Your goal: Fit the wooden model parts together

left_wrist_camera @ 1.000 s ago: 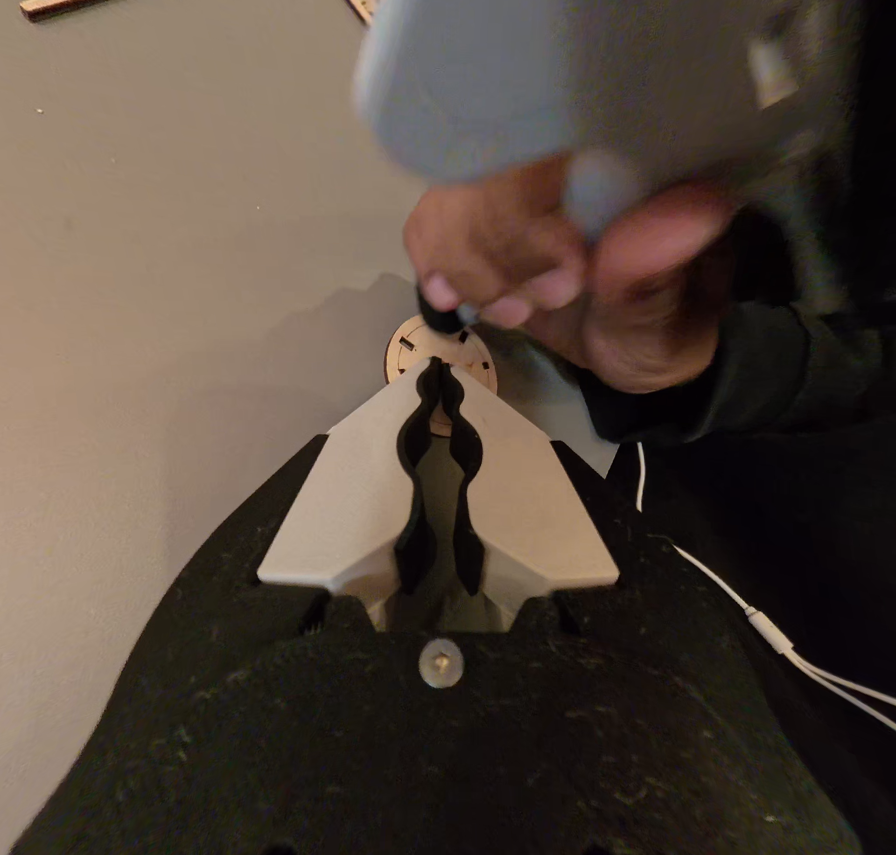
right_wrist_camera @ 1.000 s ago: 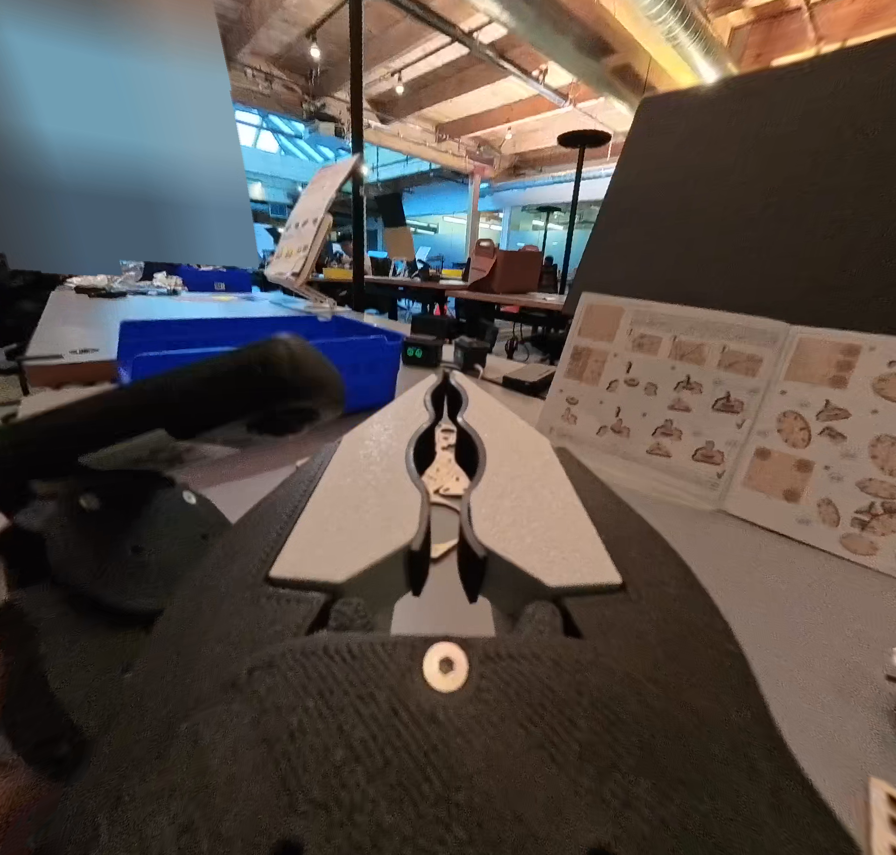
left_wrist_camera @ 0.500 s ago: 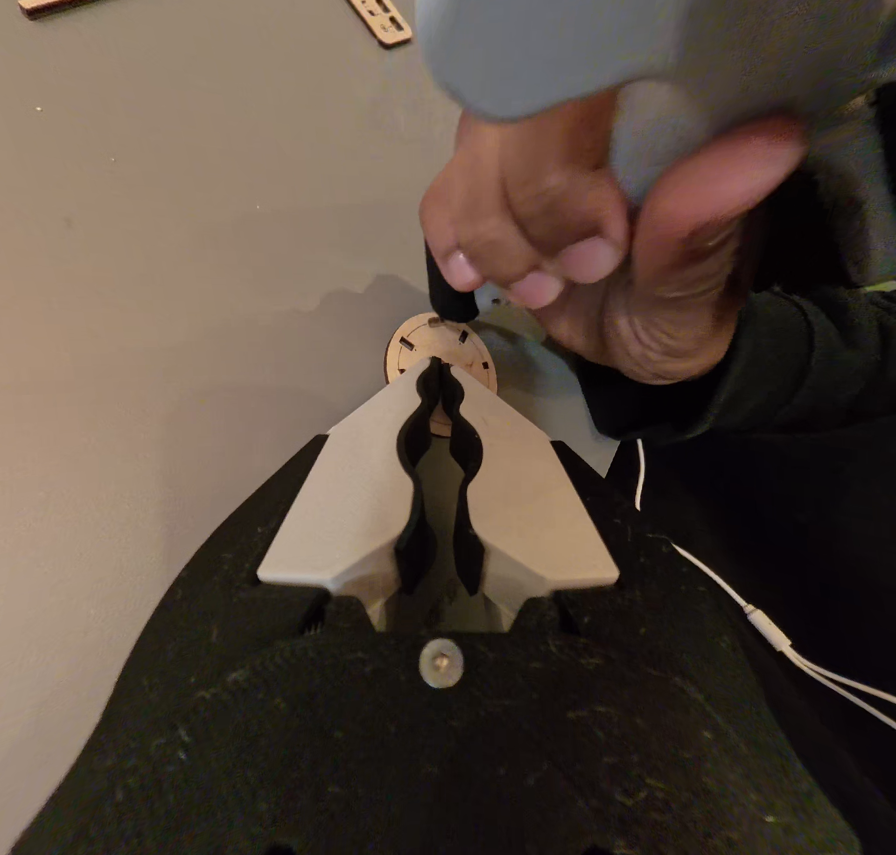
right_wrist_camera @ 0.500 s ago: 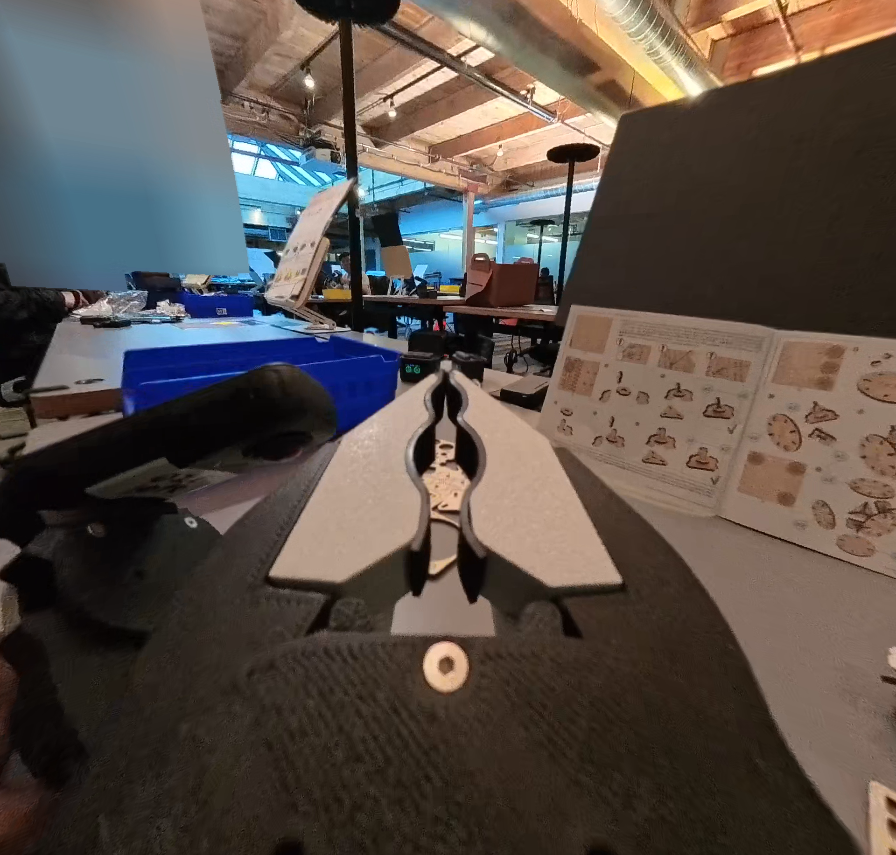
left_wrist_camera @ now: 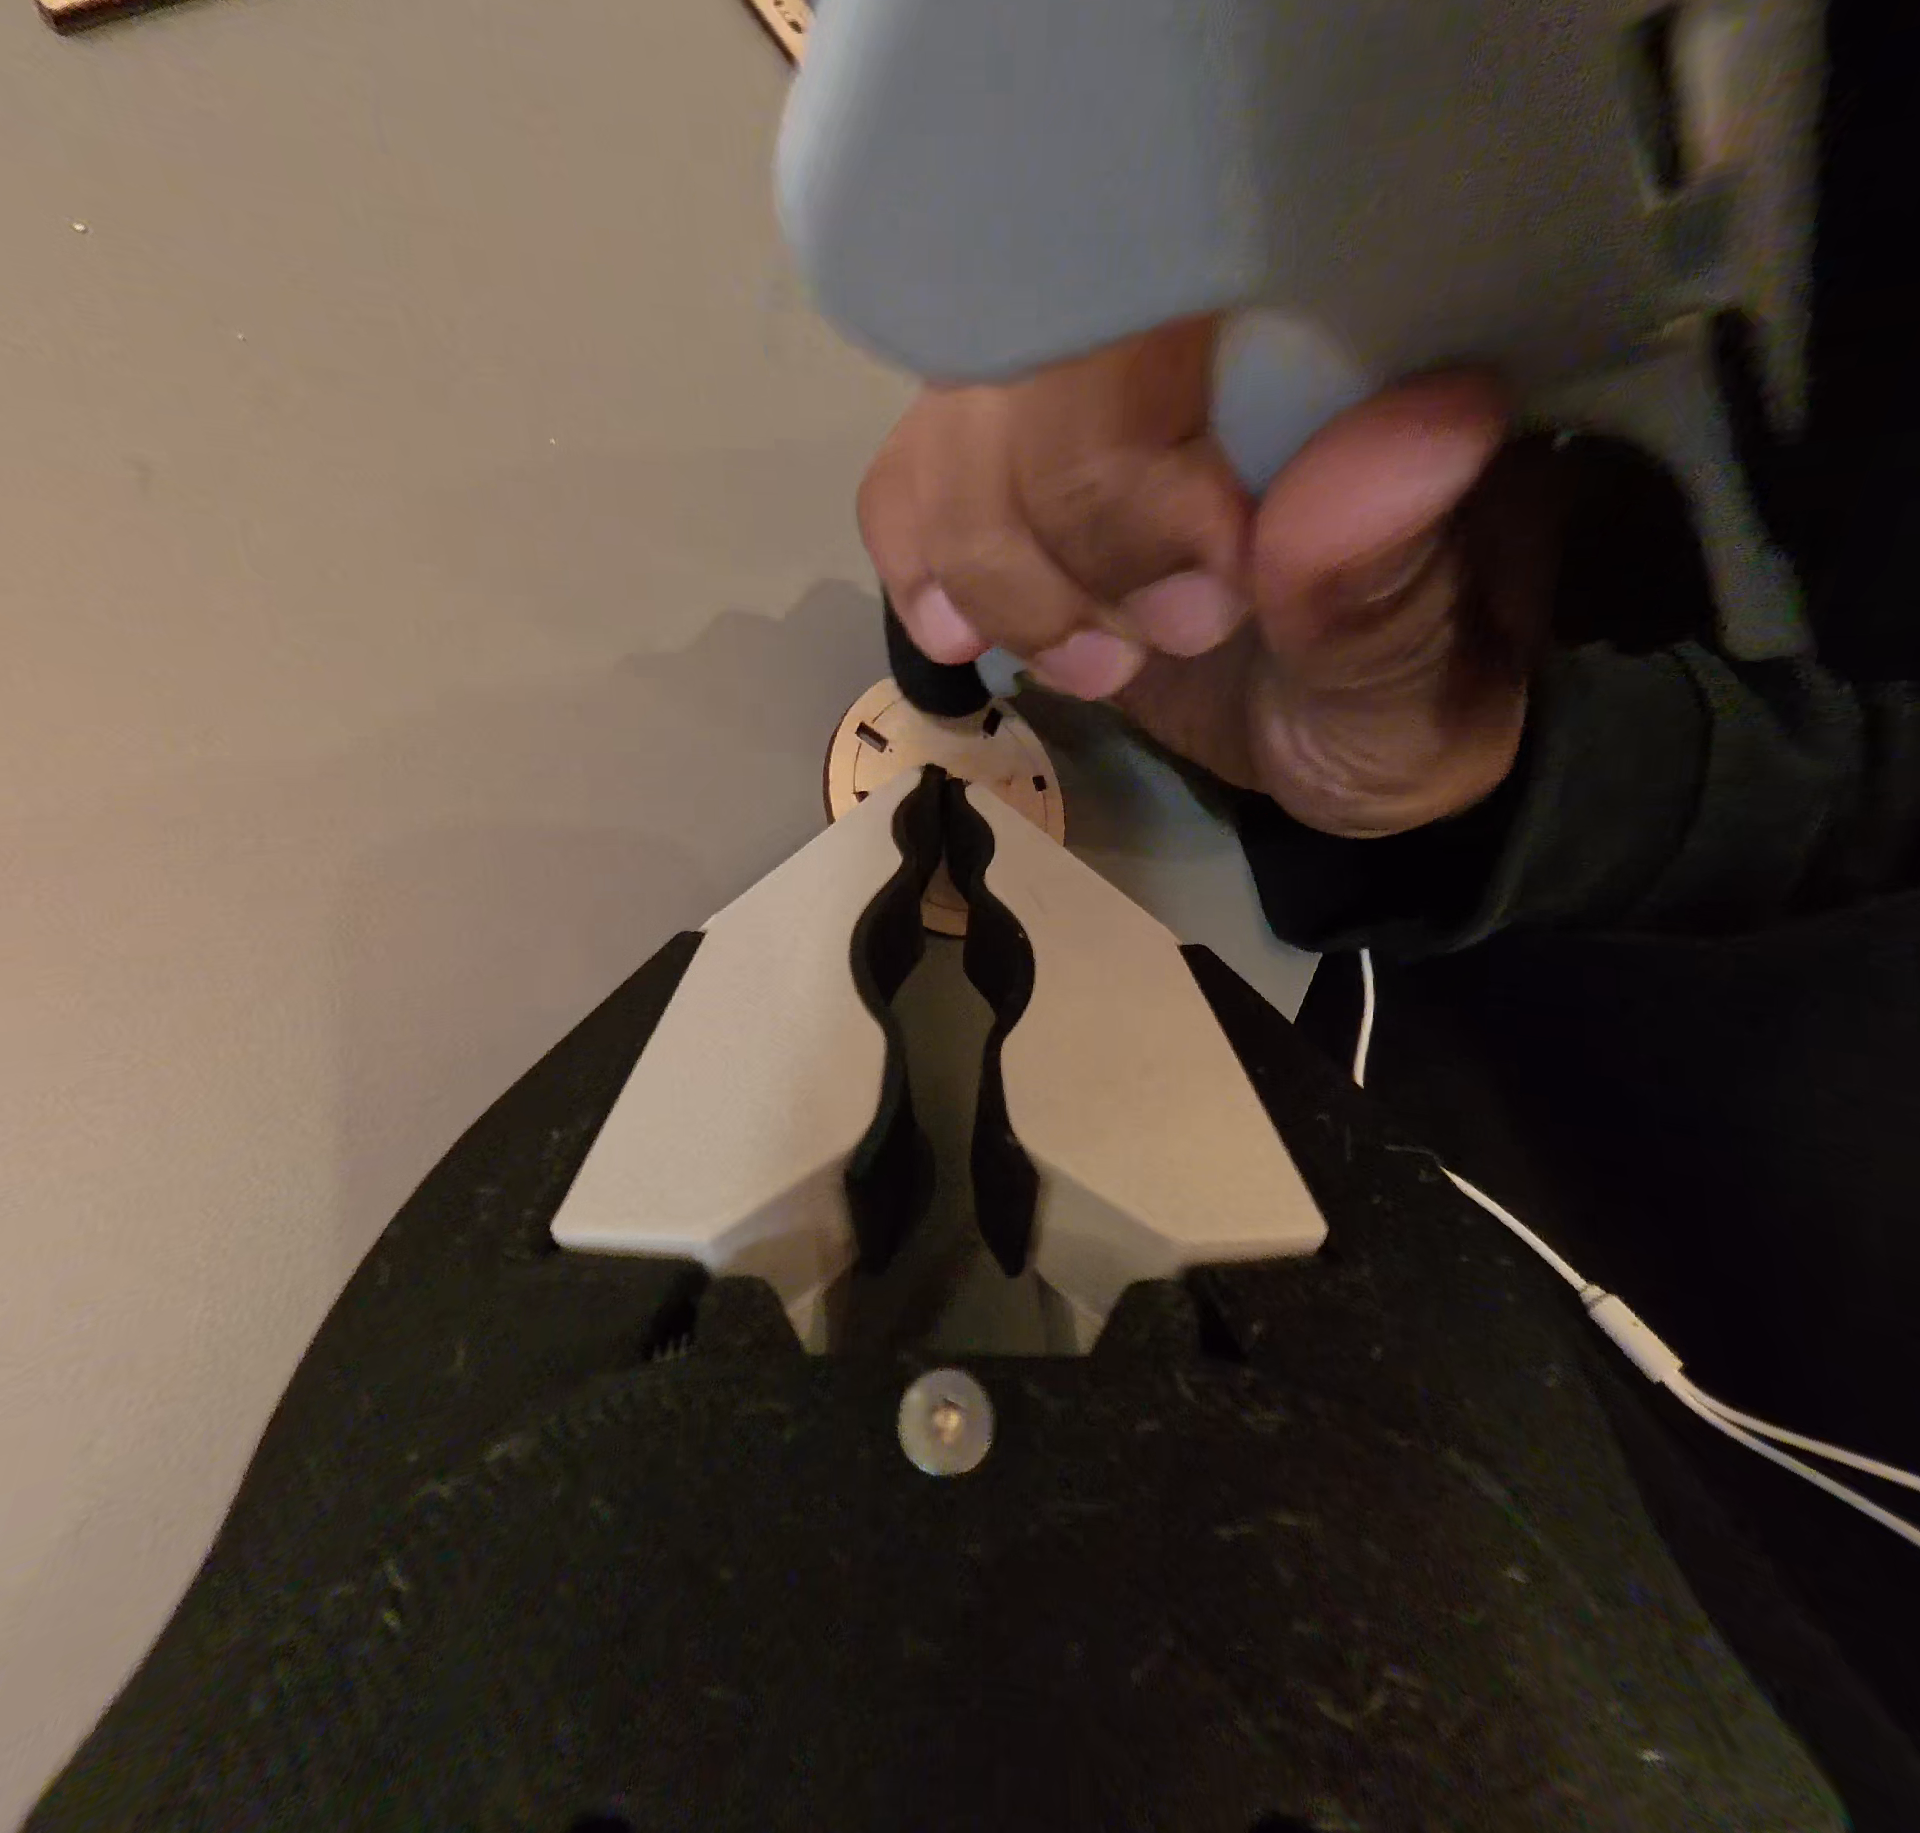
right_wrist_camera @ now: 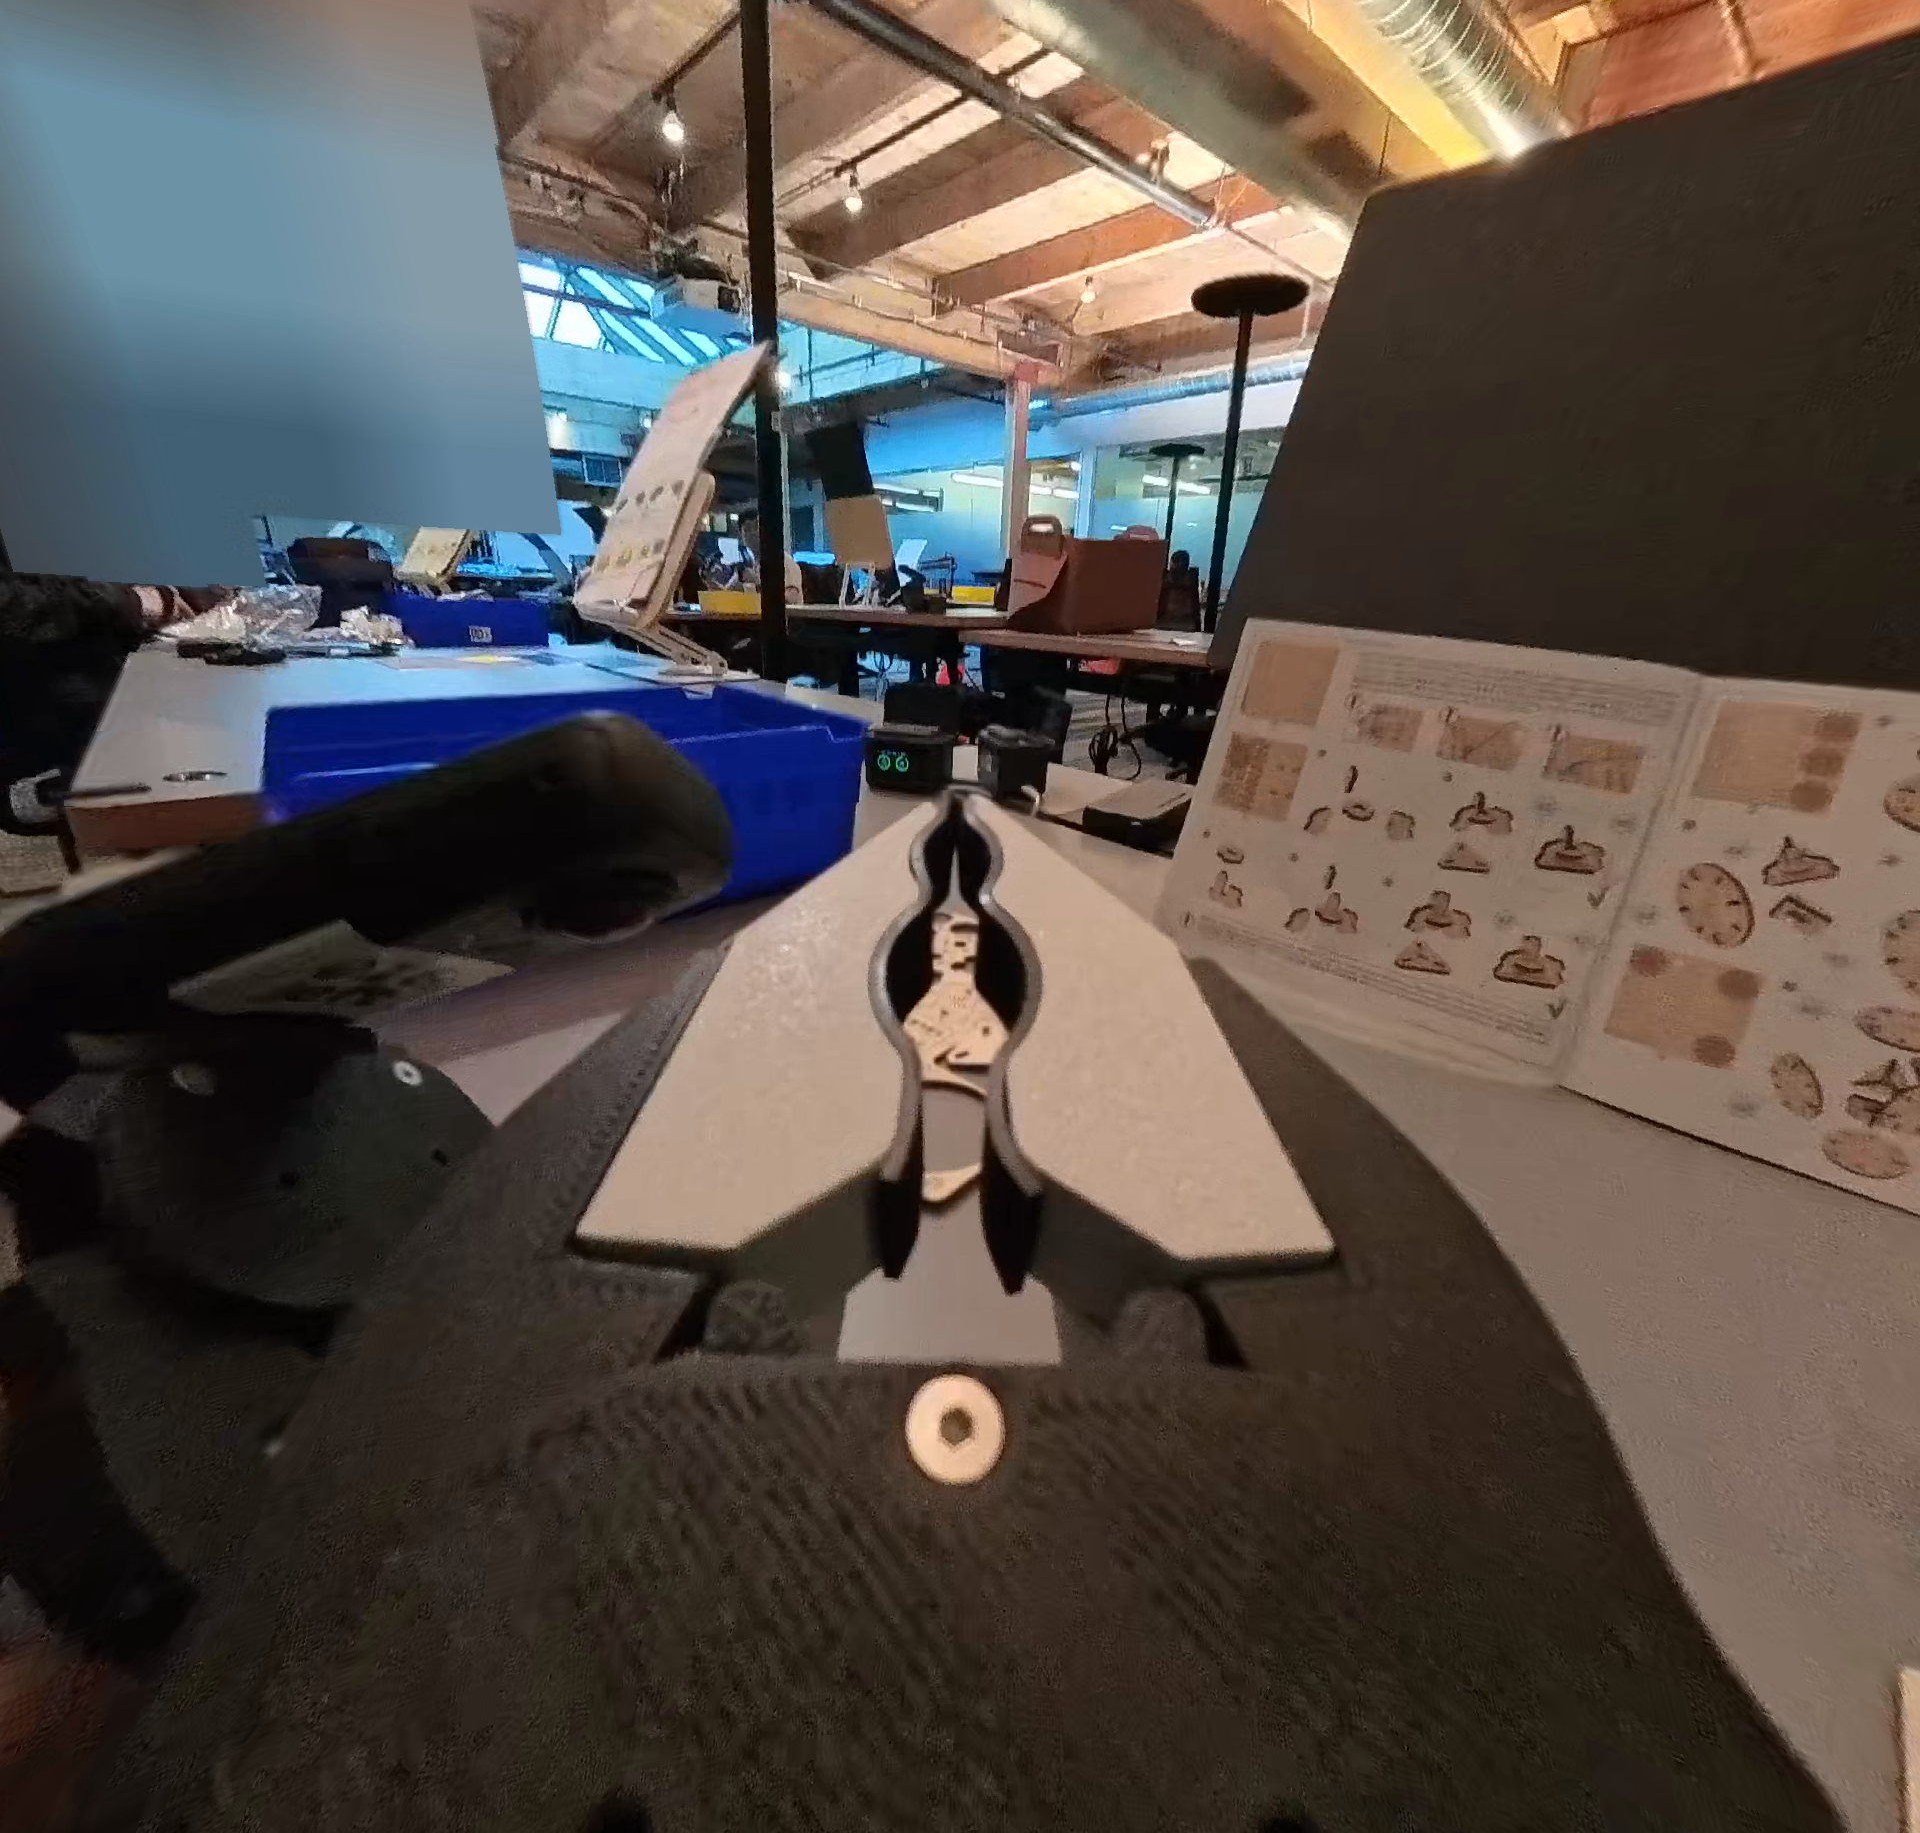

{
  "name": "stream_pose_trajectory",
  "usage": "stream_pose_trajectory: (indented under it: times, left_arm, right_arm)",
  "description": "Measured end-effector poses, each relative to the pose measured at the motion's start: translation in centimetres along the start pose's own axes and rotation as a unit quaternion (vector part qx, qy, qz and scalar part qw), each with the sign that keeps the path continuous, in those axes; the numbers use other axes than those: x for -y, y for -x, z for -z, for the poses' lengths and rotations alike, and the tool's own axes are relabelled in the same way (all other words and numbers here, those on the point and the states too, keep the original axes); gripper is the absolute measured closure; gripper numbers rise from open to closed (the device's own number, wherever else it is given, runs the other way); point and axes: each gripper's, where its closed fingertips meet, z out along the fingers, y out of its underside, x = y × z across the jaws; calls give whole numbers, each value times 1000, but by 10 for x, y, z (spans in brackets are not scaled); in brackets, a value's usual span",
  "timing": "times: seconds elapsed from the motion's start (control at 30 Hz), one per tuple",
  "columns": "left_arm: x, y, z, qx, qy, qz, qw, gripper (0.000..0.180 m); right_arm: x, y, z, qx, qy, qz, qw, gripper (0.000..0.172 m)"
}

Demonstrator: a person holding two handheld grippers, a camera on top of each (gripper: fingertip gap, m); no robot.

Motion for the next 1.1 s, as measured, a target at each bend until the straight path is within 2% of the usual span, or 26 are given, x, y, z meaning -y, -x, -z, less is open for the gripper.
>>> stream_pose_trajectory:
  times: [0.1, 0.17, 0.37, 0.47, 0.63, 0.73, 0.87, 1.0, 1.1]
  left_arm:
    - [0, 0, 0, 0, 0, 0, 1000, 180]
    - [0, 0, 0, 0, 0, 0, 1000, 180]
    - [0, 0, 0, -1, 0, 1, 1000, 180]
    - [0, 0, 0, -1, 0, 1, 1000, 180]
    - [0, 0, 0, -1, 0, 2, 1000, 180]
    - [0, 0, 0, -2, 0, 2, 1000, 180]
    - [0, 0, 0, -1, 0, 2, 1000, 180]
    - [0, 0, 0, -2, 0, 3, 1000, 180]
    - [0, 0, 0, -2, 0, 3, 1000, 180]
  right_arm:
    - [10, 0, 2, -6, -16, 8, 1000, 172]
    - [-10, 1, 2, -8, 13, 11, 1000, 172]
    - [16, -3, 7, -18, -24, 14, 999, 172]
    - [-7, -4, 7, -20, 5, 18, 1000, 172]
    - [16, -11, 8, -35, -29, 5, 999, 172]
    - [-4, -5, 9, -29, 0, 10, 1000, 172]
    - [22, -11, 10, -42, -45, 10, 998, 172]
    - [-6, -5, 8, -33, 1, 3, 999, 172]
    - [16, -15, 6, -46, -36, 1, 998, 172]
